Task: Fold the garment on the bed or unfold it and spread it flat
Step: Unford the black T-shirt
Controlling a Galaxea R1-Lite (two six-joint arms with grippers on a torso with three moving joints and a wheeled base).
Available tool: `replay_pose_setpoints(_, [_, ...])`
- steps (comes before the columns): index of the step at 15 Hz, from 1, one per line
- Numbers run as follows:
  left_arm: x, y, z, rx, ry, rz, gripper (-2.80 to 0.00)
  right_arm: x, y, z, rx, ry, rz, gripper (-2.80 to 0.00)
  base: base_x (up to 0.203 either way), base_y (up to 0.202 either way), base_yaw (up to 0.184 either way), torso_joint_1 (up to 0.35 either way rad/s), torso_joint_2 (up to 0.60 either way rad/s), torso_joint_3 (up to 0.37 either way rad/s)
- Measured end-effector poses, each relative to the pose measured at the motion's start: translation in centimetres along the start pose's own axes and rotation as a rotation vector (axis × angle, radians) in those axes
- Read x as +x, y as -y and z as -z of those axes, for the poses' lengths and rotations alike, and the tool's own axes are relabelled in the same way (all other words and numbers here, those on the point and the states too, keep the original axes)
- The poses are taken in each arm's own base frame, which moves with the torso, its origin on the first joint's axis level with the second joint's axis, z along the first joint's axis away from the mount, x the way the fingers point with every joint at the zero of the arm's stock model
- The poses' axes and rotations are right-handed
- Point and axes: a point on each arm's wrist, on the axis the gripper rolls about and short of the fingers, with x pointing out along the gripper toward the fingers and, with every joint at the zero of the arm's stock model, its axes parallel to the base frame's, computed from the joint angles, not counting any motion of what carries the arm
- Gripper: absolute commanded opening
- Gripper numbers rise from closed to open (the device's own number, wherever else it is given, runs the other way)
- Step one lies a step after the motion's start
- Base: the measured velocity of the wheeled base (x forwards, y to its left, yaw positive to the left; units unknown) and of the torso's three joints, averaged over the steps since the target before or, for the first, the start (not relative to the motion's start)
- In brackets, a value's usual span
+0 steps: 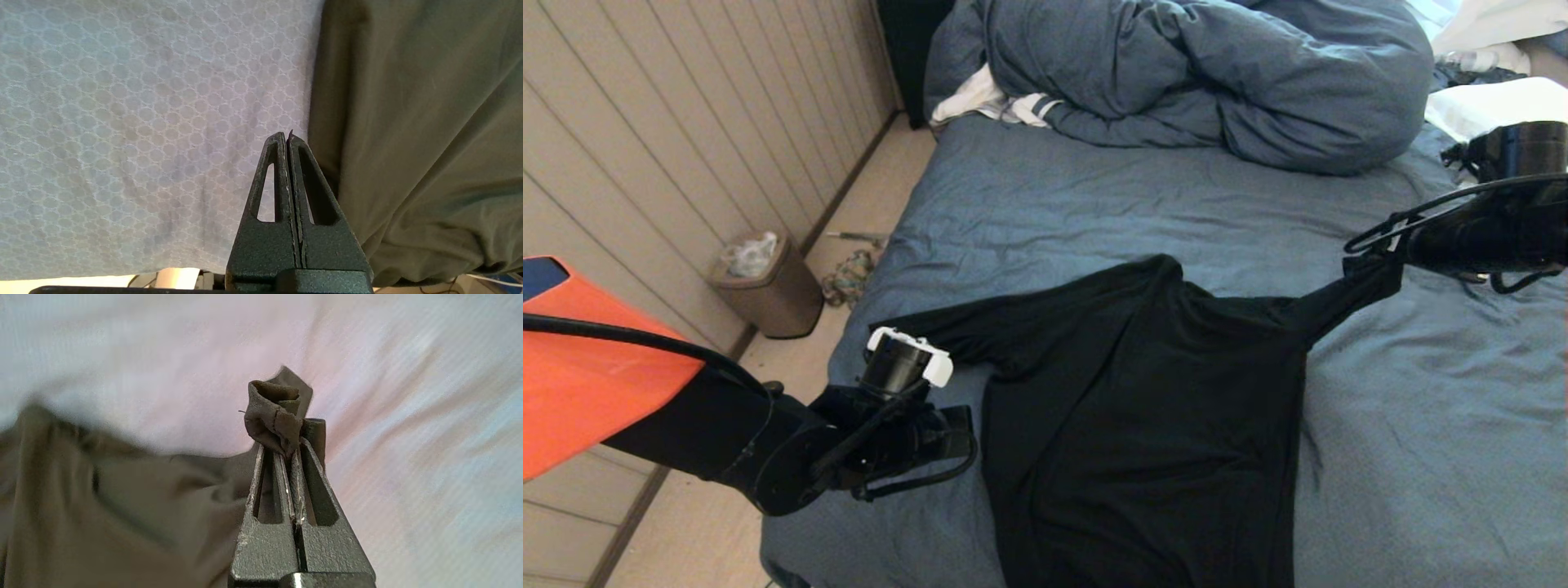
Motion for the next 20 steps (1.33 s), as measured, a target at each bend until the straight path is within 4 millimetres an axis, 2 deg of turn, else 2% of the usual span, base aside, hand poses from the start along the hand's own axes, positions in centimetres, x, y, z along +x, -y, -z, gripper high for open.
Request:
replay_pose_setpoints(8, [0.1,0.1,0.2,0.003,-0.005,0.0,-2.8,1.9,2.6,-1.5,0.028,0.081,0.059,-2.8,0.0,0.0,0.0,0.0,0.0,0.0])
replay_pose_setpoints(15, [0.3,0.2,0.3,0.007,-0.011,0.0,-2.8,4.2,5.6,-0.3,0.045,0.044,0.13,-2.8,0.0,0.0,0.0,0.0,0.0,0.0])
replay_pose_setpoints(17, [0.4,0.6,-0.4,0.004,0.013,0.014,-2.8,4.8,6.3,0.4,0.051,0.018,0.141,-2.8,0.0,0.0,0.0,0.0,0.0,0.0])
replay_pose_setpoints(20, [1.4,2.4,-3.1,-0.005,0.1,0.034,-2.8,5.1,6.5,1.3,0.054,0.005,0.14,-2.8,0.0,0.0,0.0,0.0,0.0,0.0])
